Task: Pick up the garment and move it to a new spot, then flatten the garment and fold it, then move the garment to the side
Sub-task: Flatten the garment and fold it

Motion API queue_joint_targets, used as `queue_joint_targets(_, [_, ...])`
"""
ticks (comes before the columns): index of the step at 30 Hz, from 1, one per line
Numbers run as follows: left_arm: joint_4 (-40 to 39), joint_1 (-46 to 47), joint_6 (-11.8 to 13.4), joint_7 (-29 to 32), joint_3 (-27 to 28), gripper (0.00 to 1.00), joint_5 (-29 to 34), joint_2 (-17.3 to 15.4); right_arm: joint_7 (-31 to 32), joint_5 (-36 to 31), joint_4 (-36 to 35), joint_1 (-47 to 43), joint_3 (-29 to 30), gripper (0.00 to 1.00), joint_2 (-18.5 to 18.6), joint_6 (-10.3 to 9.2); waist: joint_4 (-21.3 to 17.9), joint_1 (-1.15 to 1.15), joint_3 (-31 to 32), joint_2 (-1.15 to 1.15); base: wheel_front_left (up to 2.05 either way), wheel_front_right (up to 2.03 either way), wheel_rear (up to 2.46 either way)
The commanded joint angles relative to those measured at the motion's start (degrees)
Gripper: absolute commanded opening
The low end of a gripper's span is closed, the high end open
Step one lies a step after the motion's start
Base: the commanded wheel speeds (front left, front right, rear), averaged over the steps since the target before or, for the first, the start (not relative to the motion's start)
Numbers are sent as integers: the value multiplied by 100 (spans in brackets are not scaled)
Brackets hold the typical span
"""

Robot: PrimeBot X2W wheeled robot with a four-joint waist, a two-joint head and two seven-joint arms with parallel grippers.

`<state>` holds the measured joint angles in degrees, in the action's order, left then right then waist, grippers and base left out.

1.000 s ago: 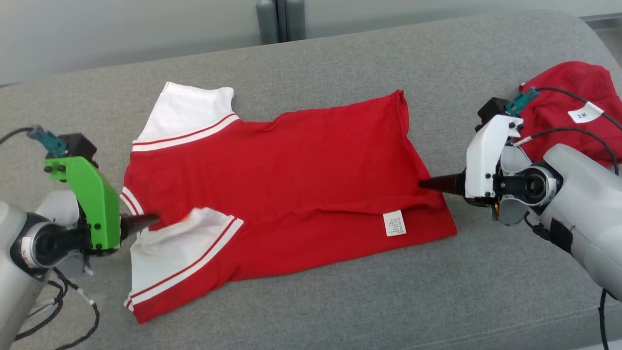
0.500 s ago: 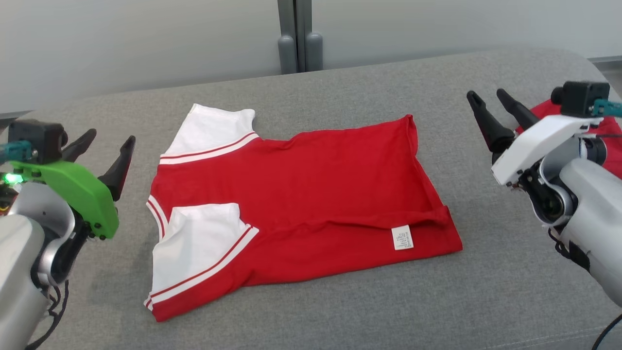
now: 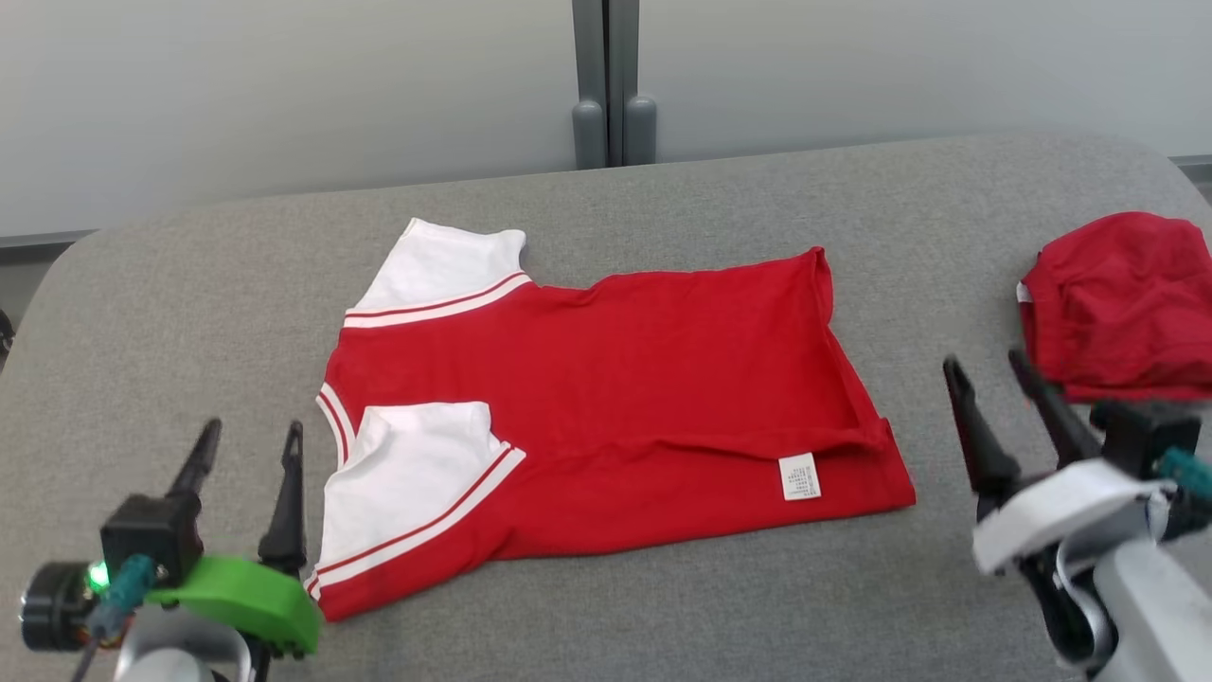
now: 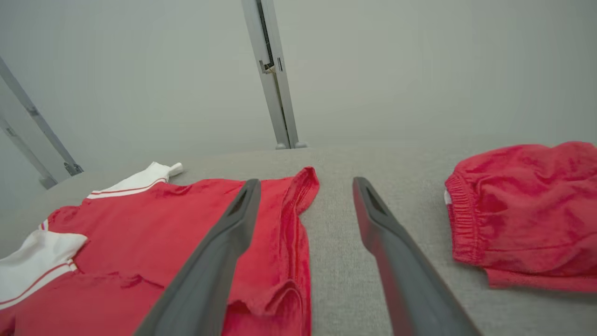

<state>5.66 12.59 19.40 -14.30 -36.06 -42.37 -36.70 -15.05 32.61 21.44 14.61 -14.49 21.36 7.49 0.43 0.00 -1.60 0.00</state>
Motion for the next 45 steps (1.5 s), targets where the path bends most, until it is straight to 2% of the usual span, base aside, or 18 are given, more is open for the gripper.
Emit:
queue_joint_targets(1, [-2, -236, 83, -49, 24, 100, -52, 124, -14, -216, -3, -248, 98, 100, -74, -1, 18, 0, -22, 0, 0, 0, 0])
queue_joint_targets(4, [156, -544, 104, -62, -47, 100, -120, 311, -14, -427, 163, -555, 138, 100, -284, -1, 12, 0, -64, 0, 0, 0, 0])
queue_joint_targets(9, [694, -523, -116, 90, -309, 100, -186, 587, 3, -330, 801, -442, -85, 100, -520, -2, 28, 0, -125, 0, 0, 0, 0])
queue_joint_targets(18, [1878, -58, -660, 1126, -675, 100, -547, 880, 388, -99, 2174, 220, -595, 100, -729, -3, 72, 0, -131, 0, 0, 0, 0])
queue_joint_targets(24, [2476, 298, -948, 1484, -746, 100, -685, 1056, 614, -24, 2781, 536, -870, 100, -780, -4, 85, 0, -184, 0, 0, 0, 0])
queue_joint_targets(25, [2544, 332, -977, 1507, -745, 100, -703, 1088, 610, 19, 2820, 555, -907, 87, -799, -4, 83, 0, -188, 0, 0, 0, 0])
queue_joint_targets(26, [2638, 375, -1019, 1525, -735, 100, -742, 1124, 611, 57, 2867, 586, -963, 51, -816, -3, 79, 0, -193, 0, 0, 0, 0])
queue_joint_targets(27, [2722, 412, -1048, 1528, -724, 100, -763, 1148, 608, 86, 2899, 619, -1005, 43, -823, -3, 76, 0, -198, 0, 0, 0, 0])
queue_joint_targets(28, [2821, 447, -1089, 1573, -730, 100, -800, 1175, 620, 127, 2932, 652, -1064, 29, -834, -3, 72, 0, -200, 0, 0, 0, 0])
queue_joint_targets(29, [2905, 468, -1134, 1635, -752, 89, -826, 1193, 621, 155, 2957, 670, -1108, 2, -836, -3, 69, 0, -199, 0, 0, 0, 0])
queue_joint_targets(30, [2990, 486, -1191, 1681, -765, 57, -864, 1211, 608, 197, 2987, 685, -1165, 0, -834, -3, 65, 0, -195, 0, 0, 0, 0])
queue_joint_targets(31, [3044, 505, -1231, 1704, -775, 41, -874, 1219, 598, 231, 3005, 702, -1207, 0, -829, -3, 62, 0, -191, 0, 0, 0, 0])
queue_joint_targets(32, [3123, 511, -1295, 1753, -795, 0, -889, 1221, 529, 269, 3001, 740, -1253, 0, -812, -4, 56, 0, -186, 0, 0, 0, 0])
queue_joint_targets(38, [3134, 509, -1403, 1667, -708, 0, -965, 1062, 356, 576, 2902, 820, -1382, 0, -660, -4, 47, 0, -112, 0, 0, 0, 0])
queue_joint_targets(45, [2413, 216, -1325, 2004, -781, 0, -968, 646, 977, 1129, 2304, 503, -1782, 0, -178, -6, 94, 0, -12, 0, 0, 0, 0])
